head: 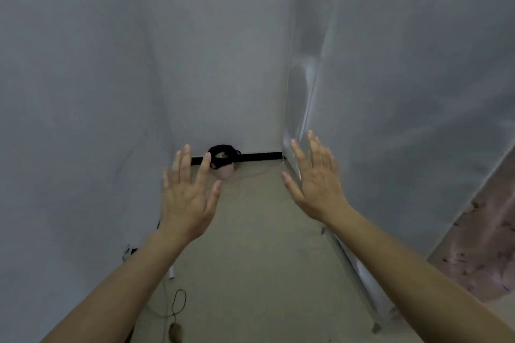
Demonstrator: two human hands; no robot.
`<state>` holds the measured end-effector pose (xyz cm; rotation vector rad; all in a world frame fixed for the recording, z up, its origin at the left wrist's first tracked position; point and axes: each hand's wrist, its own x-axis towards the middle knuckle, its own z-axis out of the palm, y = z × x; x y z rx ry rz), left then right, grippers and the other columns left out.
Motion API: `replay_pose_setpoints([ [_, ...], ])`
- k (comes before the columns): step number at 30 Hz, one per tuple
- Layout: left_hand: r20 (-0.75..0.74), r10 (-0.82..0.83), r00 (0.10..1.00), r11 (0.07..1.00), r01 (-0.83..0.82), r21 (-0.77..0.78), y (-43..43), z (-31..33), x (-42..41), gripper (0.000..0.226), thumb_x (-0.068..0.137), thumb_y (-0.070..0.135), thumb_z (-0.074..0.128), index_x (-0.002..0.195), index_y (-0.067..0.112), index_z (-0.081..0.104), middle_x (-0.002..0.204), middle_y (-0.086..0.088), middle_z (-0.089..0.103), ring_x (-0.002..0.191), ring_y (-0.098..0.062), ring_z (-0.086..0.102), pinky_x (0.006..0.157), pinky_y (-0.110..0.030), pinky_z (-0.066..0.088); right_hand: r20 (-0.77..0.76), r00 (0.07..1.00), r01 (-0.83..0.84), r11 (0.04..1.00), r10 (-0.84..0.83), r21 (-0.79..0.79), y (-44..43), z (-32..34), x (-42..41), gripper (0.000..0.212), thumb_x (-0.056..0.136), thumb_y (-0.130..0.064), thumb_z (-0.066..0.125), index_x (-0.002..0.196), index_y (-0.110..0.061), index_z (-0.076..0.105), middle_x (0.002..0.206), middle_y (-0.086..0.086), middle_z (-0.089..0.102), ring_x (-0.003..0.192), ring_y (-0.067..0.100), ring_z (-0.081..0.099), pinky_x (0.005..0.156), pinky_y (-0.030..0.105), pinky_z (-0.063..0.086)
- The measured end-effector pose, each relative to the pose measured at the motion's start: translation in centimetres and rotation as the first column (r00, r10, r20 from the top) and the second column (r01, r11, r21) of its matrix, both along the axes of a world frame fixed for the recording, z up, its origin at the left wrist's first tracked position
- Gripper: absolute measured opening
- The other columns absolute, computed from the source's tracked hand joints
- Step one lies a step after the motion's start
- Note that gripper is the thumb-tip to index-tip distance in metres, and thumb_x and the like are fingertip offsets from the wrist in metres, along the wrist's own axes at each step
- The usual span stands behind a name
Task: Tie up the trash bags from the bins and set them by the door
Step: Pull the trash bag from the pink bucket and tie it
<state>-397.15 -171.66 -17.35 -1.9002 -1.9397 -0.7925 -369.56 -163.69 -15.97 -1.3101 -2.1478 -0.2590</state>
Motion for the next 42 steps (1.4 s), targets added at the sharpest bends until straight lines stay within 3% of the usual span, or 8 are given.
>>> replay_pose_setpoints([
  [8,-0.017,0.105,0.994,0.985,-0.106,-0.137,20.0,-3.7,-10.3,0.071,0.098,0.058,0.025,0.157,0.016,0.025,0.164,-0.023,0.013,0.15,-0.042,0.014,0.109,-0.07,0.029,0.156,0.98,-0.127,0.992,0.123,0.013,22.1,-3.2,-10.5,0.074,0.098,-0.056,0.038,0.16,-0.019,0.017,0.167,0.018,0.007,0.154,0.032,0.011,0.122,0.054,0.017],
  [15,-0.074,0.078,0.994,0.993,-0.085,-0.088,38.4,1.1,-15.9,0.07,0.099,0.056,0.026,0.156,0.015,0.026,0.163,-0.024,0.017,0.15,-0.042,0.017,0.112,-0.065,0.027,0.052,0.997,-0.052,0.998,0.051,0.019,40.4,0.5,-15.2,0.075,0.097,-0.054,0.041,0.159,-0.019,0.017,0.166,0.017,0.008,0.153,0.033,0.014,0.123,0.05,0.014],
  [23,-0.11,0.042,0.993,0.973,-0.066,-0.221,60.8,-4.6,-19.5,0.071,0.099,0.055,0.026,0.156,0.014,0.028,0.162,-0.025,0.02,0.147,-0.043,0.024,0.111,-0.064,0.03,0.047,0.998,-0.042,0.998,0.045,-0.056,62.7,-6.1,-17.8,0.076,0.098,-0.057,0.035,0.161,-0.022,0.01,0.167,0.016,0.002,0.154,0.033,0.01,0.124,0.049,0.011],
  [27,-0.101,0.087,0.991,0.955,-0.112,-0.275,73.3,-5.5,-21.6,0.073,0.098,0.058,0.02,0.159,0.016,0.02,0.164,-0.022,0.013,0.149,-0.042,0.019,0.114,-0.063,0.026,0.057,0.994,-0.094,0.993,0.098,-0.071,75.6,-7.2,-19.2,0.075,0.099,-0.054,0.037,0.16,-0.017,0.015,0.166,0.02,0.008,0.152,0.036,0.016,0.12,0.055,0.023],
  [30,-0.1,0.125,0.987,0.951,-0.148,-0.271,81.5,-4.3,-23.8,0.075,0.097,0.06,0.015,0.16,0.019,0.012,0.165,-0.02,0.006,0.151,-0.04,0.014,0.117,-0.061,0.021,0.066,0.991,-0.114,0.99,0.12,-0.085,85.1,-5.9,-21.3,0.074,0.1,-0.055,0.033,0.16,-0.017,0.015,0.166,0.019,0.009,0.151,0.036,0.018,0.12,0.055,0.024],
  [38,-0.046,0.203,0.978,0.933,-0.207,-0.295,96.0,-6.1,-33.0,0.073,0.099,0.058,0.019,0.159,0.016,0.018,0.164,-0.022,0.013,0.149,-0.042,0.018,0.114,-0.061,0.026,0.078,0.969,-0.22,0.96,0.236,-0.173,103.5,-7.7,-32.1,0.072,0.101,-0.051,0.038,0.157,-0.009,0.025,0.163,0.024,0.018,0.147,0.041,0.028,0.114,0.057,0.033],
  [42,-0.045,0.208,0.977,0.928,-0.212,-0.306,103.8,-8.8,-38.9,0.076,0.098,0.06,0.016,0.16,0.017,0.014,0.165,-0.021,0.008,0.151,-0.04,0.013,0.117,-0.058,0.023,0.098,0.969,-0.205,0.962,0.225,-0.183,111.1,-10.1,-37.9,0.073,0.1,-0.053,0.037,0.159,-0.012,0.02,0.165,0.021,0.014,0.15,0.038,0.022,0.118,0.053,0.027],
])
